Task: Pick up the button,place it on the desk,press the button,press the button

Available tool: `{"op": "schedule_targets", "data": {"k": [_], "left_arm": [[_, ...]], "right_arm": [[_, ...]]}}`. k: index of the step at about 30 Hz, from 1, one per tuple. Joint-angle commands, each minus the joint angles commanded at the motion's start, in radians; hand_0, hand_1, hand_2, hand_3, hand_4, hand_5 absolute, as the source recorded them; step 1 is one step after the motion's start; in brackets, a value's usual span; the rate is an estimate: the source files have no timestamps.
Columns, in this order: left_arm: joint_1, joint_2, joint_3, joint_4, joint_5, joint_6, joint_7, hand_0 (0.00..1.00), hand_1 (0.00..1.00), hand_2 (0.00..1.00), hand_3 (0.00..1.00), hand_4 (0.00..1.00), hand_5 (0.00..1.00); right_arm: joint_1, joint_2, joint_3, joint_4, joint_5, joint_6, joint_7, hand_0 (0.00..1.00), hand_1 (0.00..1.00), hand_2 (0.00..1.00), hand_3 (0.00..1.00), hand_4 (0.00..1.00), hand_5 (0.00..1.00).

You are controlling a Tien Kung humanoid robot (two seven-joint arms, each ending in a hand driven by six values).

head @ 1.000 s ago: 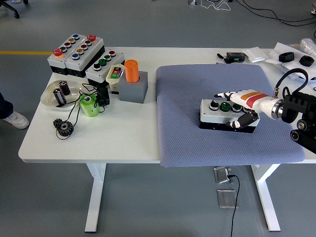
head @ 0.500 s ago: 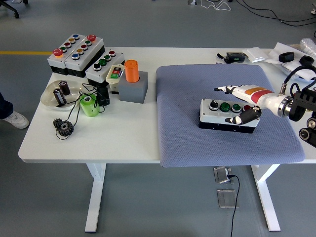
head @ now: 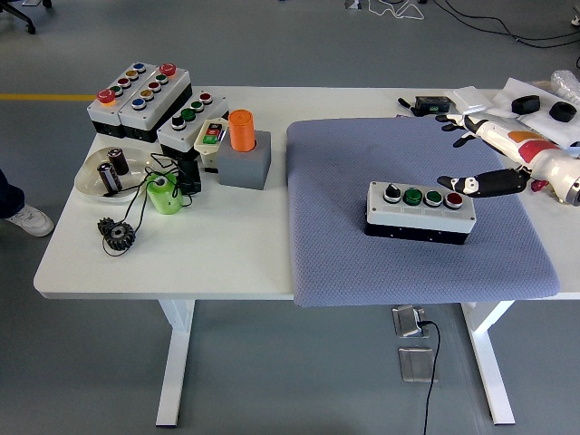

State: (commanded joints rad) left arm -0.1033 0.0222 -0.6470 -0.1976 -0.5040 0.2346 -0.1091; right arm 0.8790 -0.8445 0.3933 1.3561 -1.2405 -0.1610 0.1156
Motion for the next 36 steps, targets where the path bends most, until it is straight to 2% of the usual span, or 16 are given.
{"op": "schedule_targets", "data": {"k": [1, 2, 6, 7, 12, 13, 23, 36], "left_arm": [[0.0, 0.0, -0.001, 0.0, -0.001, 0.0, 0.0, 0.718, 0.787, 0.82, 0.679, 0.434, 0.965], [0.001, 0.001, -0.003, -0.001, 0.001, 0.0, 0.0, 0.718, 0.787, 0.82, 0.679, 0.434, 0.965], [0.0, 0.001, -0.003, 0.0, 0.001, 0.002, 0.0, 0.718, 0.787, 0.82, 0.679, 0.434, 0.965], [0.0, 0.001, -0.003, 0.0, 0.001, 0.002, 0.0, 0.718, 0.784, 0.819, 0.677, 0.435, 0.965], [0.0, 0.001, -0.005, -0.001, 0.002, 0.003, 0.001, 0.718, 0.784, 0.819, 0.677, 0.435, 0.965], [-0.001, 0.001, -0.005, -0.001, 0.003, 0.003, 0.001, 0.718, 0.784, 0.818, 0.677, 0.435, 0.966], [0.007, -0.005, 0.019, 0.002, -0.015, 0.003, 0.001, 0.718, 0.784, 0.817, 0.676, 0.433, 0.966], [0.025, -0.006, 0.084, 0.007, -0.046, 0.002, 0.004, 0.718, 0.784, 0.817, 0.675, 0.432, 0.966]], "right_arm": [[-0.006, -0.01, 0.0, 0.008, 0.033, 0.029, -0.019, 0.263, 0.002, 0.184, 0.806, 0.672, 0.495], [-0.014, -0.023, -0.004, 0.02, 0.062, 0.057, -0.039, 0.263, 0.002, 0.184, 0.806, 0.672, 0.495], [-0.023, -0.036, -0.013, 0.042, 0.096, 0.106, -0.078, 0.263, 0.002, 0.184, 0.806, 0.672, 0.495], [-0.023, -0.037, -0.014, 0.043, 0.098, 0.109, -0.081, 0.216, 0.002, 0.13, 0.765, 0.636, 0.481], [-0.016, -0.023, -0.027, 0.027, 0.077, 0.132, -0.116, 0.216, 0.002, 0.13, 0.765, 0.636, 0.481], [-0.014, -0.021, -0.031, 0.022, 0.073, 0.137, -0.121, 0.2, 0.002, 0.111, 0.758, 0.605, 0.465], [0.021, 0.019, -0.094, -0.023, 0.056, 0.14, -0.128, 0.198, 0.002, 0.112, 0.757, 0.598, 0.459], [0.01, 0.036, -0.103, -0.08, 0.057, 0.134, -0.128, 0.2, 0.002, 0.114, 0.76, 0.602, 0.46]]}}
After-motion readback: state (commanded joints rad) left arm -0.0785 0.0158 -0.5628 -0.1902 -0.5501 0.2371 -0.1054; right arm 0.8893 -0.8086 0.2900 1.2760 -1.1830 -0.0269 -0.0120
